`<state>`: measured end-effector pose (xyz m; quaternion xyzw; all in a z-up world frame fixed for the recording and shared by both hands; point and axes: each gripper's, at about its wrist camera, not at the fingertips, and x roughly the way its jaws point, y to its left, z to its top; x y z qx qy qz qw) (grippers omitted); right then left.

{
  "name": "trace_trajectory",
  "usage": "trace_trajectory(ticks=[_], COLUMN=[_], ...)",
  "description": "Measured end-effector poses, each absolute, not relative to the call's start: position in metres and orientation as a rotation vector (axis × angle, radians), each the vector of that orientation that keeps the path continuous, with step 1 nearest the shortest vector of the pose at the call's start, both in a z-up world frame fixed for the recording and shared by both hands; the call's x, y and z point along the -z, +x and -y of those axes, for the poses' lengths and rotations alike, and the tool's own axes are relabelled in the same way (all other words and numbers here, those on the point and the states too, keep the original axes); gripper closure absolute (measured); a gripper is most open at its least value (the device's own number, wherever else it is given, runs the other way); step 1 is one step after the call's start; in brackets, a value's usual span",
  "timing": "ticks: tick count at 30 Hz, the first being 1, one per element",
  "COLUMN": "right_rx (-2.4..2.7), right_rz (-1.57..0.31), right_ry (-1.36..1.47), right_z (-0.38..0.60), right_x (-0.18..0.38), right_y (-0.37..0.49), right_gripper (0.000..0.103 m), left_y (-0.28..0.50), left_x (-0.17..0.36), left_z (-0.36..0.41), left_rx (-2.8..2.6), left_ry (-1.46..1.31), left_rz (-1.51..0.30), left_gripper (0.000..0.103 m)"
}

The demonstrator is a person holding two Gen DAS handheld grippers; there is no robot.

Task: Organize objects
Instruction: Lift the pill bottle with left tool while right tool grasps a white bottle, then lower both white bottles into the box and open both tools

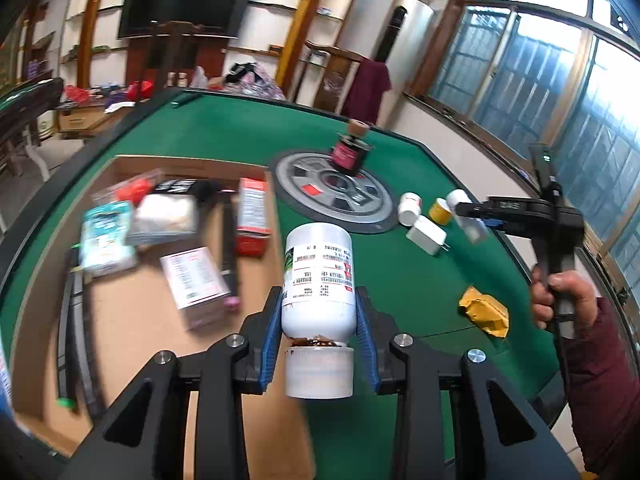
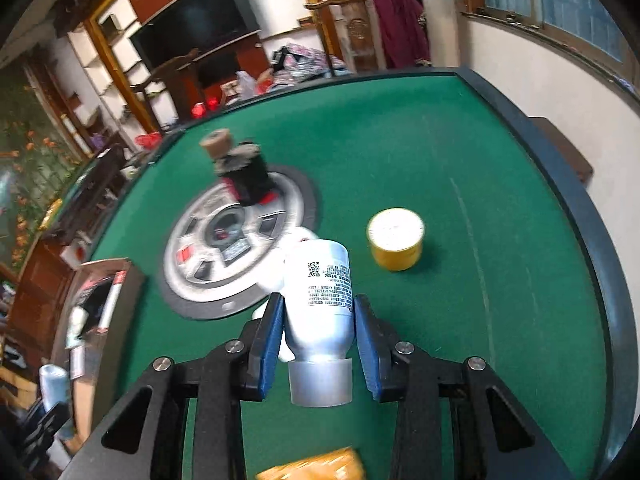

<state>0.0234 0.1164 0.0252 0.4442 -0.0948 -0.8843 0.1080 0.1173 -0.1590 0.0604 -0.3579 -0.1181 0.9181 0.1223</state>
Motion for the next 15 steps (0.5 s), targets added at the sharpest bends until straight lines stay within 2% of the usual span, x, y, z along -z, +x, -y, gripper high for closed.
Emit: trace_trajectory(ticks=[6, 15], right_rx=[2.461, 2.181], right_rz=[0.297, 0.267], right_ry=[1.244, 1.248], right_z=[-0.067, 0.044], right_x=[-0.042, -0.031], right_y=[0.047, 0.071], right_gripper=[0.065, 0.065], left_y=[0.142, 0.149], left_x=[-0.059, -0.041], left_z=[0.204, 0.248], left_rx=[-2.777, -2.832], left_ry=[-1.054, -1.15], left_rz=[0.42, 0.514], left_gripper=[0.07, 0.07])
